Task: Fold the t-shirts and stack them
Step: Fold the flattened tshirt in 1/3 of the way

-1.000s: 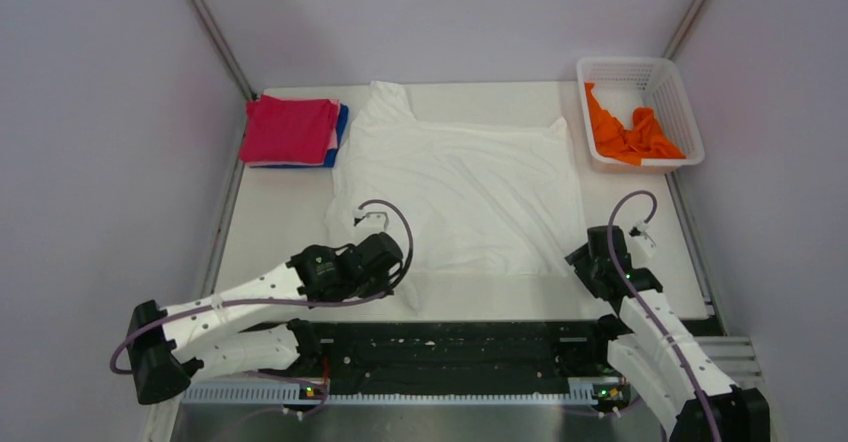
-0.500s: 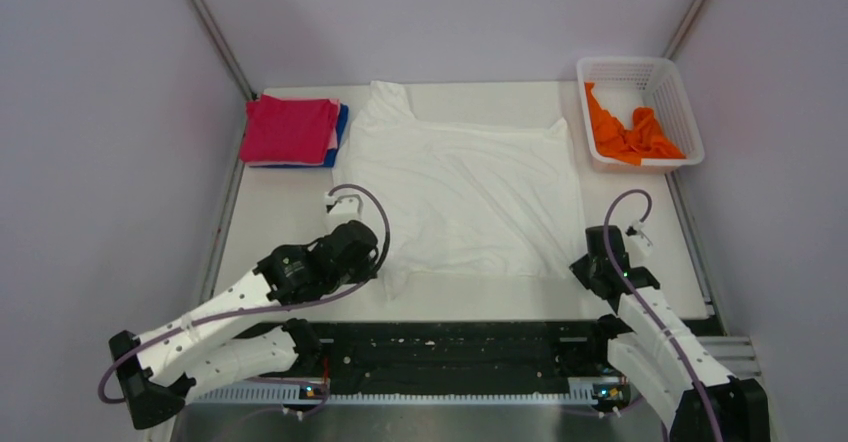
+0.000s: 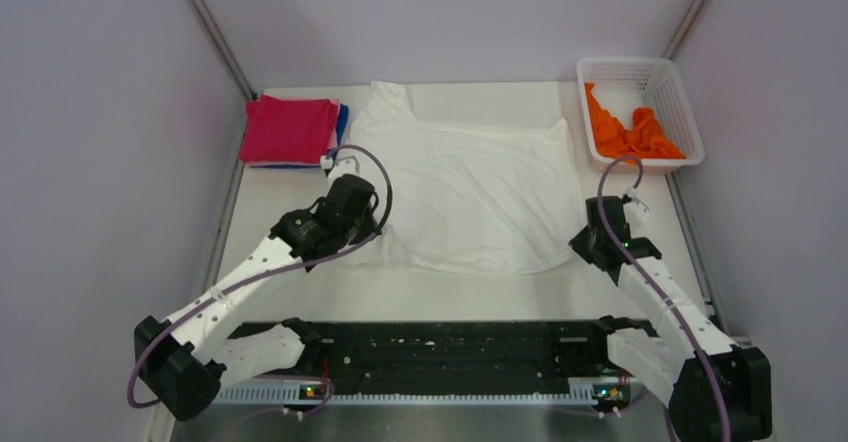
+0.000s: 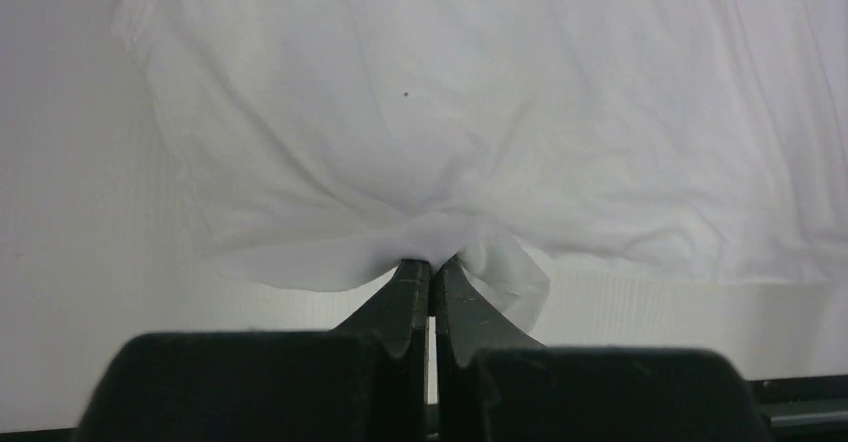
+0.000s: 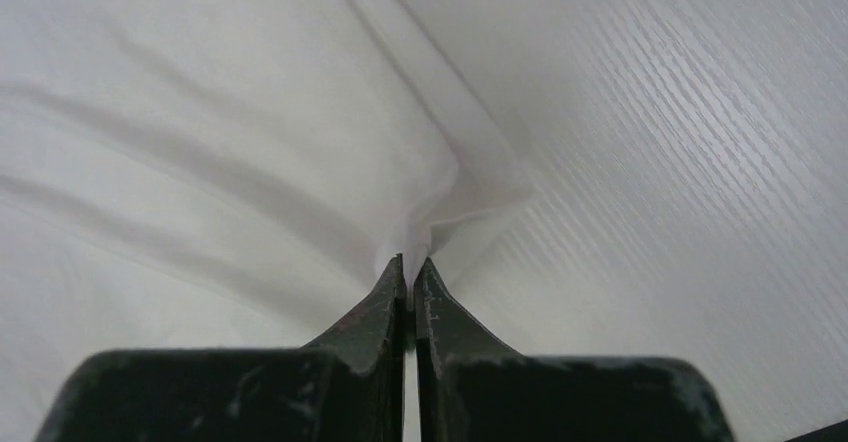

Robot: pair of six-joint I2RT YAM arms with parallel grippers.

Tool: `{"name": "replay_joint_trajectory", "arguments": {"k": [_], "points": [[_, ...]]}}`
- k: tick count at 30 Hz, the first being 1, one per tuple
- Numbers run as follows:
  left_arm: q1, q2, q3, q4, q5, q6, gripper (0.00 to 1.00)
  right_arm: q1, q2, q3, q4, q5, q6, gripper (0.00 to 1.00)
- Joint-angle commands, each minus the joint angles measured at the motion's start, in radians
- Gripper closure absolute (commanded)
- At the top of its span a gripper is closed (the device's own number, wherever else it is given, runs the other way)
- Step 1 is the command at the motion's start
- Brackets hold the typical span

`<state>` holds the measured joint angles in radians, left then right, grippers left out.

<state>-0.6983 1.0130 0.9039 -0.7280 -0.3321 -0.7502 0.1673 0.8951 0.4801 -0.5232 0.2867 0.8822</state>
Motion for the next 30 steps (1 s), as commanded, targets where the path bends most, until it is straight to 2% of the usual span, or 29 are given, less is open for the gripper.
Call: {"name": "replay_joint_trajectory", "arguments": {"k": [1,15,20,25,30], "points": [[0.103,0.082,0.093,0.125,0.066,0.075,1.0,0.001,0.09,0.114,0.059,0.016,-0.056,1.0],[0.348,0.446,0.39,0.183,0.139,0.227,1.0,-0.024,0.429,0.416,0.18,0.039,-0.095,1.0],[0.395,0.601,0.501,0.187,0.154,0.283,1.0,-0.04,0.513,0.466,0.229,0.052,-0.122,1.0],[0.409,0.738,0.593,0.239,0.199,0.426,1.0,-0.044,0.59,0.487,0.335,0.034,-0.179,1.0],[0.458,0.877,0.7,0.296,0.263,0.511,1.0,-0.047,0.673,0.522,0.332,0.07,-0.197,1.0]]}}
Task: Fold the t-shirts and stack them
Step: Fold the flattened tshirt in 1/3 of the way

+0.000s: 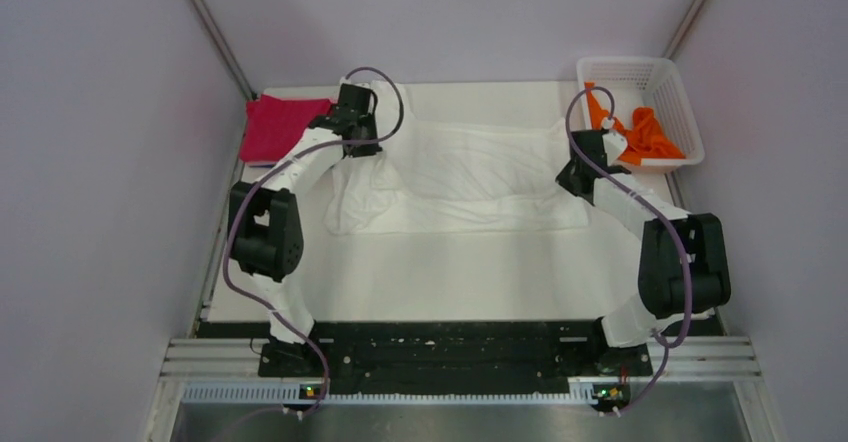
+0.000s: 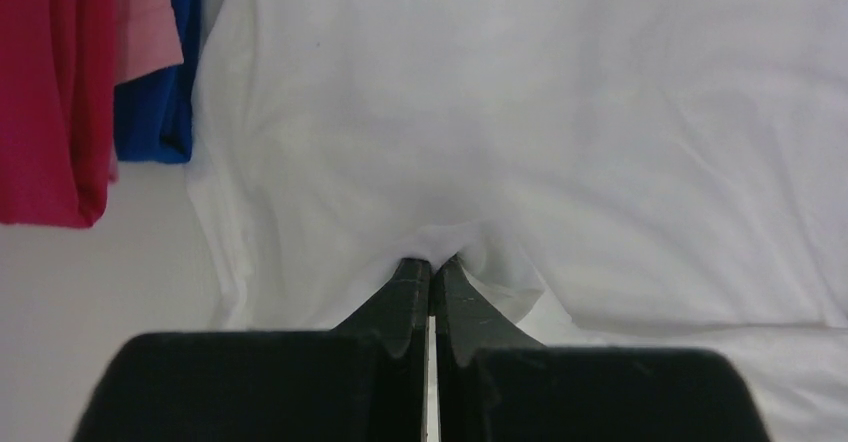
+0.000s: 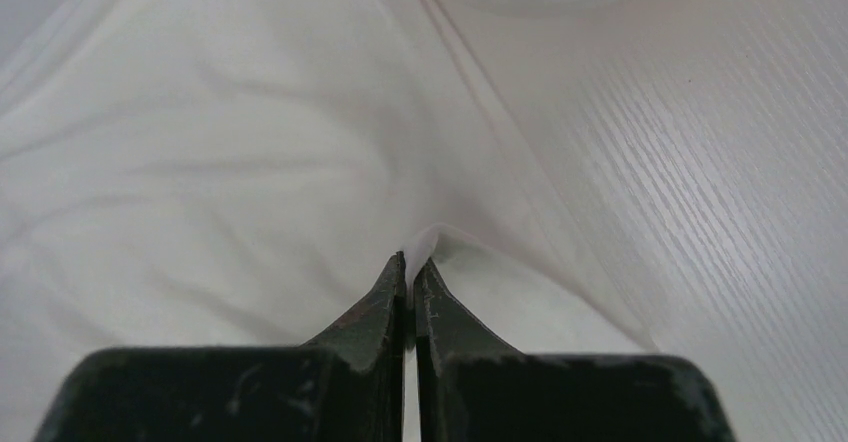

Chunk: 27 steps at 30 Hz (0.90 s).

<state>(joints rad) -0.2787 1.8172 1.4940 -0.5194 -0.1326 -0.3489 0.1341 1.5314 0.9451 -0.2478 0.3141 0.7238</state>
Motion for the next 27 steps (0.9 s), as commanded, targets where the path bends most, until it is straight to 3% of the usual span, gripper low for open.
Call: {"name": "replay_joint_trajectory", "arguments": {"k": [1,6,11,12,14,15,16,19,21,22,25,27], "points": [[0.046,0.097,0.134,0.091,0.089,0.132,1.0,-0.016,0.042,0.056,0.062,0.049,-0.04,1.0],[0.059,0.177,0.201,0.131,0.231,0.261,1.0,-0.024,0.051,0.041,0.106,0.066,-0.056,1.0],[0.059,0.245,0.271,0.077,0.198,0.318,1.0,-0.034,0.071,0.035,0.132,0.074,-0.064,0.98],[0.059,0.26,0.289,0.06,0.182,0.316,0.9,-0.036,0.077,0.037,0.13,0.075,-0.063,0.94],[0.06,0.298,0.339,0.024,0.165,0.304,0.51,-0.038,0.092,0.048,0.124,0.075,-0.063,0.74],[0.058,0.319,0.371,0.002,0.154,0.292,0.26,-0.038,0.096,0.055,0.116,0.075,-0.062,0.64],[0.059,0.337,0.408,-0.024,0.144,0.275,0.16,-0.038,0.096,0.064,0.104,0.077,-0.058,0.55],[0.061,0.37,0.504,-0.098,0.08,0.222,0.1,-0.038,0.074,0.084,0.054,0.082,-0.016,0.33],[0.061,0.351,0.51,-0.117,0.079,0.182,0.08,-0.039,0.039,0.071,0.034,0.073,0.005,0.08],[0.061,0.328,0.494,-0.126,0.091,0.164,0.06,-0.038,0.013,0.057,0.037,0.061,0.011,0.02],[0.059,0.198,0.359,-0.137,0.182,0.077,0.04,-0.03,-0.058,0.005,0.025,0.001,0.026,0.01],[0.059,0.076,0.169,-0.049,0.229,-0.013,0.02,-0.01,-0.103,-0.027,0.004,-0.013,0.057,0.01]]}}
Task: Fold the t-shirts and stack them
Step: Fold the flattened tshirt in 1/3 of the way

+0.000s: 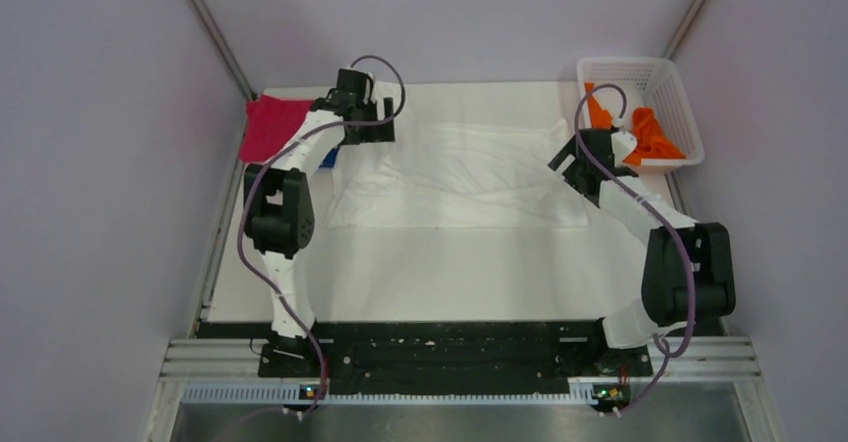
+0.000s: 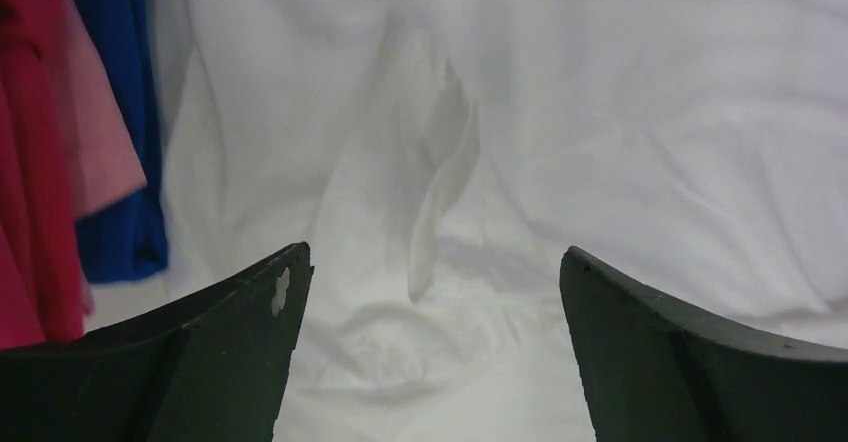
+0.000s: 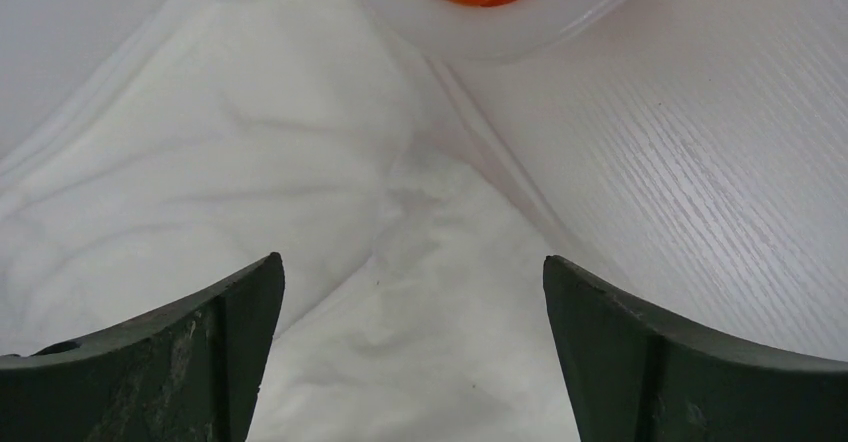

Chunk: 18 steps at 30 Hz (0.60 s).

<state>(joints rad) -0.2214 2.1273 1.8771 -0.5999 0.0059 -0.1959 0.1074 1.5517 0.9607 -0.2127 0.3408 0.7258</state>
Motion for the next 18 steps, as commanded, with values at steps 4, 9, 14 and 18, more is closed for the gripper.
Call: {"name": "replay_joint_trajectory", "arguments": {"k": [4,9,14,18], "points": [[0.002,-0.446,-0.637,0.338,0.169,-0.32,0.01,0.101,-0.184,-0.119,0.038,-0.076,0.039,0.01],[0.005,-0.446,-0.793,0.458,0.182,-0.413,0.01,0.165,-0.067,-0.143,0.217,-0.231,0.027,0.01],[0.017,-0.375,-0.809,0.423,0.143,-0.457,0.01,0.197,0.078,-0.142,0.306,-0.282,0.03,0.01],[0.017,-0.396,-0.892,0.435,0.113,-0.472,0.02,0.213,0.071,-0.225,0.324,-0.26,0.069,0.01]]}}
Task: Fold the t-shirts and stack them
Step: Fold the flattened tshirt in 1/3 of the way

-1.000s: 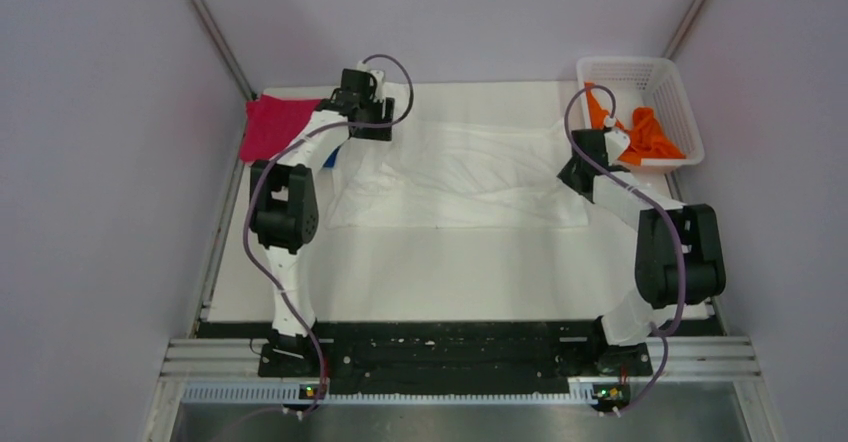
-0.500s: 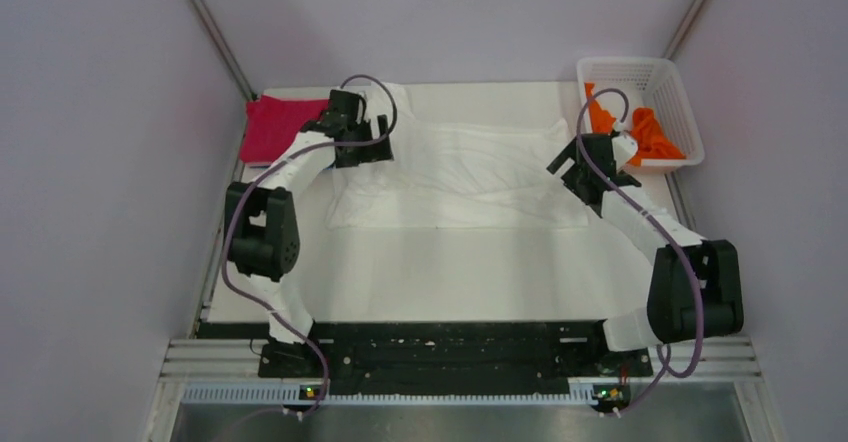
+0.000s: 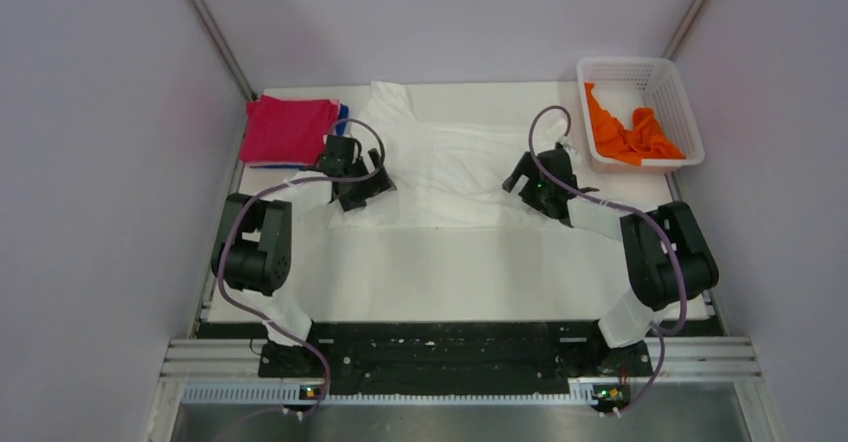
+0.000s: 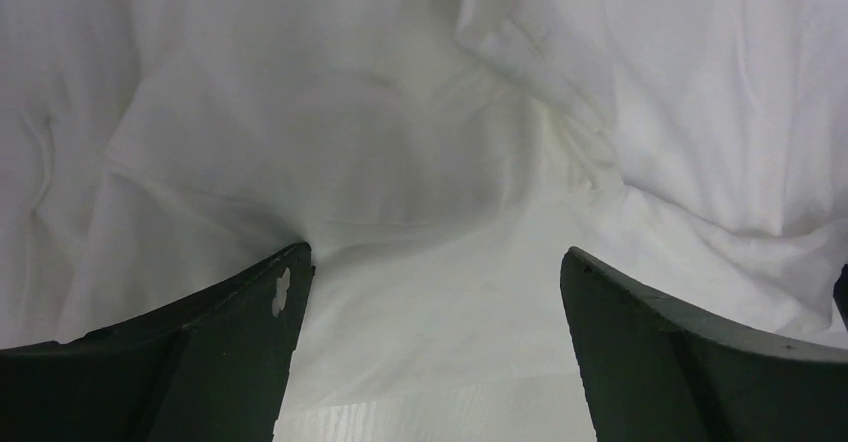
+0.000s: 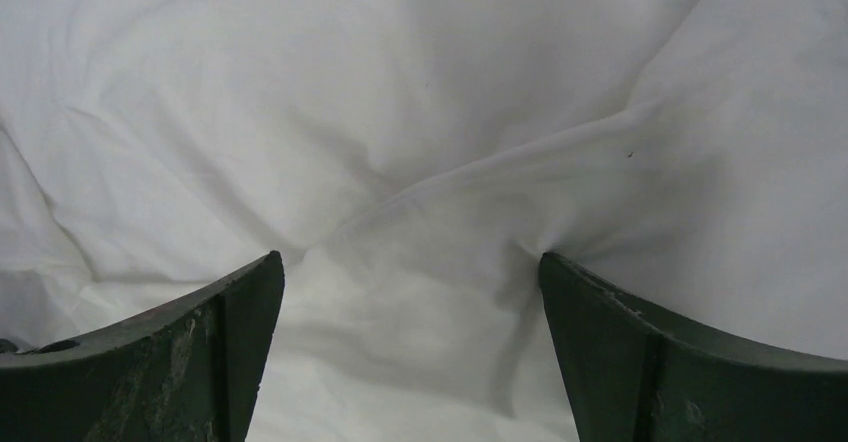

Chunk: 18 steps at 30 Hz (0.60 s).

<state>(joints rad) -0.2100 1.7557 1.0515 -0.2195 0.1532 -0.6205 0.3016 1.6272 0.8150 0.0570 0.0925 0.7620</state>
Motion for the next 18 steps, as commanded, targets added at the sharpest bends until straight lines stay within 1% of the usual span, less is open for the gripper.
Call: {"name": "replay_joint_trajectory", "arguments": {"k": [1,5,9,14,18], "points": [[0.006,-0.04,-0.09,0.055,-0.037,-0.052,0.02,0.024,-0.025,-0.109,0.047,0.001,0.044,0.01],[0.005,-0.151,-0.217,0.064,-0.043,-0.067,0.03,0.032,-0.135,-0.228,-0.008,0.023,0.072,0.01],[0.004,-0.287,-0.357,0.005,-0.078,-0.101,0.03,0.033,-0.268,-0.323,-0.114,0.028,0.079,0.01],[-0.009,-0.551,-0.532,-0.096,-0.103,-0.153,0.03,0.046,-0.511,-0.429,-0.269,0.007,0.088,0.01],[-0.028,-0.739,-0.618,-0.184,-0.097,-0.192,0.03,0.059,-0.677,-0.467,-0.383,-0.028,0.083,0.01]]}}
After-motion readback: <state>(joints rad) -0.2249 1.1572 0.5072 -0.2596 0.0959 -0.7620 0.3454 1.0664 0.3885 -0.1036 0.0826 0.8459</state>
